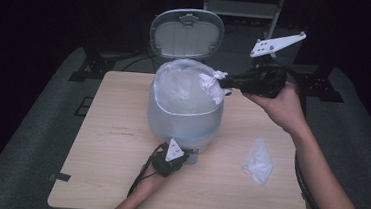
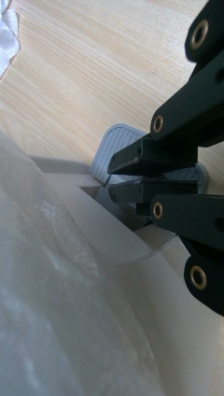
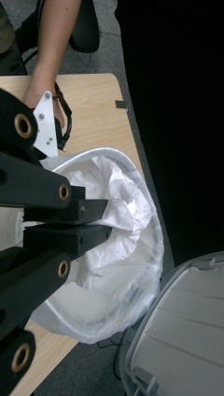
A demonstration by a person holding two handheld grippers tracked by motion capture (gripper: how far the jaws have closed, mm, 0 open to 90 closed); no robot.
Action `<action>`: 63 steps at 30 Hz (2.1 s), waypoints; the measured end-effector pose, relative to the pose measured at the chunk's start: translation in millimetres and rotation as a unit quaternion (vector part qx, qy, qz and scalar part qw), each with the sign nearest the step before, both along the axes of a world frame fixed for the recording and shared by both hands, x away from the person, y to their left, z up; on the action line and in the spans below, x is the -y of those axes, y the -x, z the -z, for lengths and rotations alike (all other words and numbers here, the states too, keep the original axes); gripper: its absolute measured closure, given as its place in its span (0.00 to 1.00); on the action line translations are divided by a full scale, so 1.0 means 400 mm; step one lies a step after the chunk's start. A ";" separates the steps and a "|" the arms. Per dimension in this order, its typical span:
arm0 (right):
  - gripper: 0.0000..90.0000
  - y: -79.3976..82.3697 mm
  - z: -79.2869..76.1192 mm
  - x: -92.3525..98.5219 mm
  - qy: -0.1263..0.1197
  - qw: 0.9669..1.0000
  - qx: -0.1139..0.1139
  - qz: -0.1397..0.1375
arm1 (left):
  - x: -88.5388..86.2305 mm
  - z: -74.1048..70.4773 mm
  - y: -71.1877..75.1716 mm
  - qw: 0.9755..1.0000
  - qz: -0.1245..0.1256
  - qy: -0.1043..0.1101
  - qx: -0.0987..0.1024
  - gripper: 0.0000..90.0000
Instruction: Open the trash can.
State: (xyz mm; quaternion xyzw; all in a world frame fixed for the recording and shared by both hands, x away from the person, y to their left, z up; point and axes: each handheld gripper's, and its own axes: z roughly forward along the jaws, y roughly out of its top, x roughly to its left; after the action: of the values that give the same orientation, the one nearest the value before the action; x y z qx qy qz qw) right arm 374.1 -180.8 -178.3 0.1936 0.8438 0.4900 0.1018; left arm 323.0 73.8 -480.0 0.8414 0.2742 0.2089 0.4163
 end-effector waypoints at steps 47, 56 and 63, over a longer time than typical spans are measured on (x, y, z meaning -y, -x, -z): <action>0.97 -0.086 0.050 -0.132 0.002 0.999 -0.022 -0.029 | 0.000 0.000 0.000 1.000 0.001 0.000 0.000 0.94; 0.97 -0.110 0.069 -0.150 0.004 0.999 -0.032 -0.031 | 0.001 0.000 0.000 1.000 0.001 0.000 0.001 0.94; 0.96 -0.122 0.078 -0.161 0.008 0.999 -0.041 -0.032 | 0.002 0.001 0.002 1.000 0.001 -0.002 0.003 0.94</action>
State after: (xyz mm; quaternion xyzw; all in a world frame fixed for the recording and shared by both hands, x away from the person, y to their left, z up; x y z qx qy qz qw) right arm 423.0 -116.4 -209.5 0.1860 0.8570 0.4776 0.0530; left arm 322.1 72.9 -480.3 0.8418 0.2717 0.2121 0.4154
